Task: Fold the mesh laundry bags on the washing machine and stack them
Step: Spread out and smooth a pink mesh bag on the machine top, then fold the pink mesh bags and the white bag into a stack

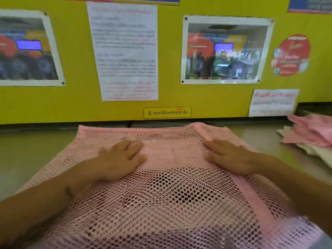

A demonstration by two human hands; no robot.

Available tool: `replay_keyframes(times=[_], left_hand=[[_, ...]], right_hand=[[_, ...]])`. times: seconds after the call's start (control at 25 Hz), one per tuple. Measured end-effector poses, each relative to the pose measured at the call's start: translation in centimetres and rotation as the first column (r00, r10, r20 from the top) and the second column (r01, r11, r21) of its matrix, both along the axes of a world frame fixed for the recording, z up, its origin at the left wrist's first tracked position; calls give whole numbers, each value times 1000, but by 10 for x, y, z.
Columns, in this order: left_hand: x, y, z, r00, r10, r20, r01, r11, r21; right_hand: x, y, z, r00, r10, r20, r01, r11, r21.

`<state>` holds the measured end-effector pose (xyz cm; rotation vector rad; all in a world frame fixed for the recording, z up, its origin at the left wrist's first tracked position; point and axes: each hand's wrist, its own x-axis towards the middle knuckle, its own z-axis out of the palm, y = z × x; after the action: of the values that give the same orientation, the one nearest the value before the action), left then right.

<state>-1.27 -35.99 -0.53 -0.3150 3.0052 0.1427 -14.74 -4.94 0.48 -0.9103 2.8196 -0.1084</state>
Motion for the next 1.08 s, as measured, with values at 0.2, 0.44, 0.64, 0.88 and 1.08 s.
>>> replay_keyframes(times=[0.2, 0.44, 0.64, 0.88, 1.08], left_hand=[[9, -4, 14, 1000, 15, -12, -15, 1000, 7], [-12, 64, 59, 935, -30, -352, 82, 988, 134], [-66, 169, 93, 840, -146, -522, 282, 940, 191], [-171, 313, 96, 767, -326, -552, 421, 906, 50], [-233, 409, 67, 815, -436, -382, 486, 873, 41]], right_hand=[[17, 22, 17, 997, 79, -2, -78, 973, -217], [-19, 106, 83, 970, -76, -232, 4, 956, -294], [-84, 217, 113, 952, -271, -144, 225, 935, -273], [-140, 318, 82, 937, -341, -75, 331, 935, -124], [-160, 327, 32, 934, -260, -243, 199, 948, -249]])
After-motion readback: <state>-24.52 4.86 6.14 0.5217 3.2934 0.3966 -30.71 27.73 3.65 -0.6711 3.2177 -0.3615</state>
